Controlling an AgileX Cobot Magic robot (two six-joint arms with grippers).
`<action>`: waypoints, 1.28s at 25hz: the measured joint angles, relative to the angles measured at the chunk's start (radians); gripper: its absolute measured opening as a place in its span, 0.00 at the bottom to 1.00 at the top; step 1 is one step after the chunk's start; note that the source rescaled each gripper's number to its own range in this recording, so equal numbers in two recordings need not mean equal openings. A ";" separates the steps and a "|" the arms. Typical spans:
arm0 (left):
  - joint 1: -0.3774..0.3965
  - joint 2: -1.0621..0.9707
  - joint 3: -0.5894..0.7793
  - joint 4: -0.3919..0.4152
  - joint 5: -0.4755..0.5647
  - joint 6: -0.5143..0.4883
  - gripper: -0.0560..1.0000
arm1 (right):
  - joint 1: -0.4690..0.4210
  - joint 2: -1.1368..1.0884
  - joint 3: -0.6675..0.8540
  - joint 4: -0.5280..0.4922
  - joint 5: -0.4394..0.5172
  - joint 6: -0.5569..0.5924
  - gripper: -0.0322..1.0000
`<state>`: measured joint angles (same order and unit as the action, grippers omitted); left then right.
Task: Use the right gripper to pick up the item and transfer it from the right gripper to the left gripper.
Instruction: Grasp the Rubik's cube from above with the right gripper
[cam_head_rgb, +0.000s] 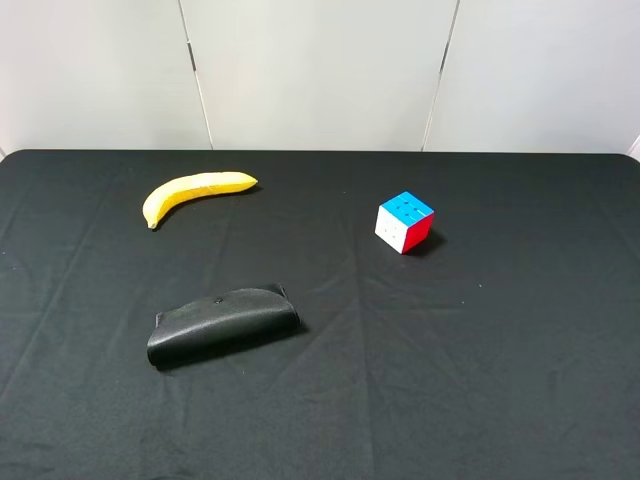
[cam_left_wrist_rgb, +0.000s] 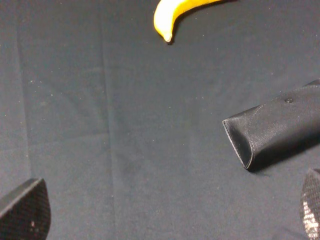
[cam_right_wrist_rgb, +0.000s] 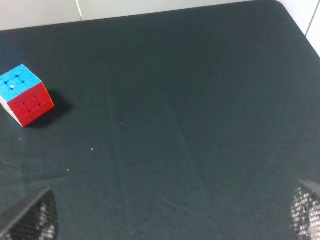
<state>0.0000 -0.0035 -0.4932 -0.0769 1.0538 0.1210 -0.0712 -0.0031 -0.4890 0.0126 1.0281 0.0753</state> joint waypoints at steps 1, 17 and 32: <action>0.000 0.000 0.000 0.000 0.000 0.000 1.00 | 0.000 0.000 0.000 0.000 0.000 0.000 1.00; 0.000 0.000 0.000 0.000 0.000 0.000 1.00 | 0.000 0.000 0.000 0.000 0.000 0.000 1.00; 0.000 0.000 0.000 0.000 0.000 0.000 1.00 | 0.000 0.000 0.000 0.000 0.000 0.000 1.00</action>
<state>0.0000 -0.0035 -0.4932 -0.0769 1.0538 0.1210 -0.0712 -0.0031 -0.4890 0.0126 1.0281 0.0753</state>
